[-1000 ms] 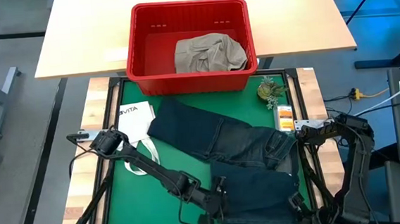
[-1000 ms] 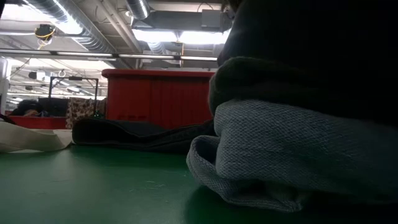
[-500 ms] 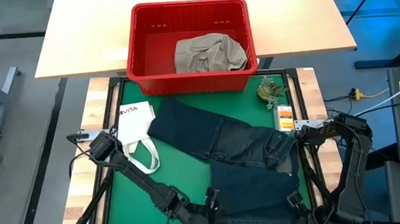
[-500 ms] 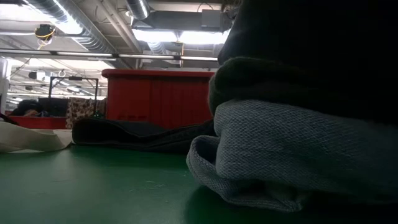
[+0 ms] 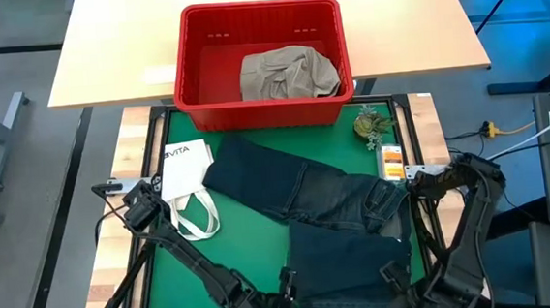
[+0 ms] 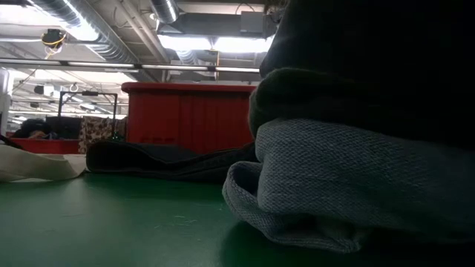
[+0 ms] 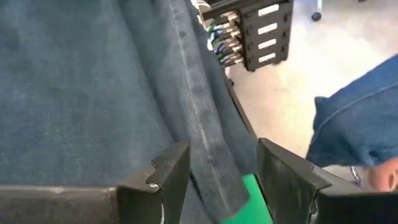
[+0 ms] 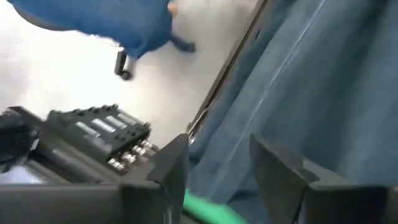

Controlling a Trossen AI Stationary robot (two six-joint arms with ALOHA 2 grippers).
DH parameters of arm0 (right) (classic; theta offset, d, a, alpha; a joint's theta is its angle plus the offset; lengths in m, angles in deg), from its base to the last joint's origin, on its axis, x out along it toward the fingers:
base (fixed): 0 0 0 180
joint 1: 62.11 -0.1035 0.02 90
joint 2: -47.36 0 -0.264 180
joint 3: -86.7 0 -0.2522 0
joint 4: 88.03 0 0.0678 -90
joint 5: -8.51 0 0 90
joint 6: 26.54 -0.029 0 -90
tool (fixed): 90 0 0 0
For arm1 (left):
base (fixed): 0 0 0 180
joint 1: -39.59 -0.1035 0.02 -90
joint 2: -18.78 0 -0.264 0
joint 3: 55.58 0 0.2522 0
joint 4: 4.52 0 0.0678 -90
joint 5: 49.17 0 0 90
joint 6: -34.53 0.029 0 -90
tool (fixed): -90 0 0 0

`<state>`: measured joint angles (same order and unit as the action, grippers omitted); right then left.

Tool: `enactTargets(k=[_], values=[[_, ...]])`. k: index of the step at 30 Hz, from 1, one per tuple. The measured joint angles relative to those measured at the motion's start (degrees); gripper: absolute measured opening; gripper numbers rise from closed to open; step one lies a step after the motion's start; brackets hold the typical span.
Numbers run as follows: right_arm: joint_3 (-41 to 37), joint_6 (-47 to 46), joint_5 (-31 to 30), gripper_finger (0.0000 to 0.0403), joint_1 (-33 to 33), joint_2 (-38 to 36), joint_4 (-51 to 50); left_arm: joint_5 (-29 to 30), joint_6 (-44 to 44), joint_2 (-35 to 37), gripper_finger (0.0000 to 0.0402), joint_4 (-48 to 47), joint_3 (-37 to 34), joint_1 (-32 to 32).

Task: Fold Laundry from Bin
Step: Fold the dark blue jeans

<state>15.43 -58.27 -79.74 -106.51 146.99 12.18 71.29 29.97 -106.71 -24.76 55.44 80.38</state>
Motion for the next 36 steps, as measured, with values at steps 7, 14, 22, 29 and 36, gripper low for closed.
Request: enactTargets(k=[7,14,22,29,36], values=[[1.0,11.2,-14.0,0.0166,6.0,0.0,0.1,0.7,-1.1,-1.5,0.0179,-0.1,0.0,-0.3],[0.7,12.7,-15.8,0.0166,11.5,0.0,0.1,2.0,-1.3,-2.7,0.0173,-1.0,0.0,-0.3],[-7.0,13.8,-25.0,0.0166,17.8,0.0,4.8,3.4,0.1,-2.9,0.0077,-2.0,0.0,1.1],[-9.7,19.7,-24.2,0.0166,25.0,0.0,15.0,3.2,0.2,-2.9,0.0015,-1.9,0.0,0.9],[-9.7,20.3,-14.9,0.0166,32.1,0.0,15.1,3.2,0.2,-2.9,0.0020,-2.0,0.0,0.9]])
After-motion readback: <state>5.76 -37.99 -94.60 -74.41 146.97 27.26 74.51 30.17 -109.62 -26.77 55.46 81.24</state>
